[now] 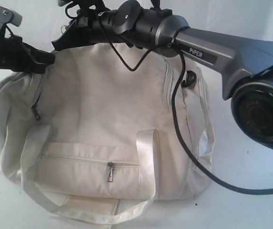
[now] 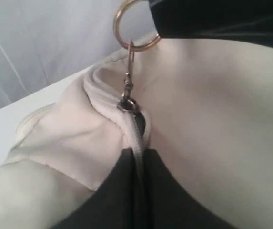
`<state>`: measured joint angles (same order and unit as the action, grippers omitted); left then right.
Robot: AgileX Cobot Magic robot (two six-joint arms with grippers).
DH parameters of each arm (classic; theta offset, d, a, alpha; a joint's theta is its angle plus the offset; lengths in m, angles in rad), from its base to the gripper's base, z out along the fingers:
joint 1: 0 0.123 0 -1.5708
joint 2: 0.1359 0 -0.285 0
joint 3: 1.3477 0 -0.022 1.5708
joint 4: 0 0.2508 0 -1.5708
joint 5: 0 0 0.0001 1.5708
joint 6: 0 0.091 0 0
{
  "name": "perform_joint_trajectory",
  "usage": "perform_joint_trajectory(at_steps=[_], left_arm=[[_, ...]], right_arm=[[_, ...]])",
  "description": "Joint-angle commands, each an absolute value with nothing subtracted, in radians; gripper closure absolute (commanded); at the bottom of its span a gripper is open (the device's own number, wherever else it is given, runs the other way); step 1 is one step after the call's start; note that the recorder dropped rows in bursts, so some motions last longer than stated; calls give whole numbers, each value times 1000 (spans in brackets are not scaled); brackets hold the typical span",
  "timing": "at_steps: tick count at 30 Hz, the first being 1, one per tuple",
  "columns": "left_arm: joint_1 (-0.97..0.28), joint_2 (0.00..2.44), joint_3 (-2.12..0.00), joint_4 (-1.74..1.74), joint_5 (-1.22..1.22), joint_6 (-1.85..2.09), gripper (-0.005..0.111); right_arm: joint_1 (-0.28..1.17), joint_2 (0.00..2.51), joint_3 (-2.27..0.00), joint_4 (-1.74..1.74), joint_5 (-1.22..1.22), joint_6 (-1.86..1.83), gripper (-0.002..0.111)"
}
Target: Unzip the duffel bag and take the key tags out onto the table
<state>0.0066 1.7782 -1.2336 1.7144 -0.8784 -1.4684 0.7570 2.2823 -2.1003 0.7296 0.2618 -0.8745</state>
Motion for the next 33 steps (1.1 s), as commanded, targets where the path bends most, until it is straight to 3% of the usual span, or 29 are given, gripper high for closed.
perform_joint_trajectory(at_steps=[1, 6, 21, 33], left_arm=[[87, 1735, -1232, 1744, -1003, -1531, 107], [199, 1722, -1232, 1744, -1216, -1579, 107], [435, 1675, -1075, 1744, -1221, -1622, 107], [417, 1618, -999, 1744, -1221, -1627, 107]], right_arm=[[727, 2248, -2104, 742, 262, -863, 108], [723, 2246, -2104, 748, 272, -863, 108], [710, 2225, -2104, 731, 294, -863, 108], [707, 2224, -2104, 769, 470, -830, 108]])
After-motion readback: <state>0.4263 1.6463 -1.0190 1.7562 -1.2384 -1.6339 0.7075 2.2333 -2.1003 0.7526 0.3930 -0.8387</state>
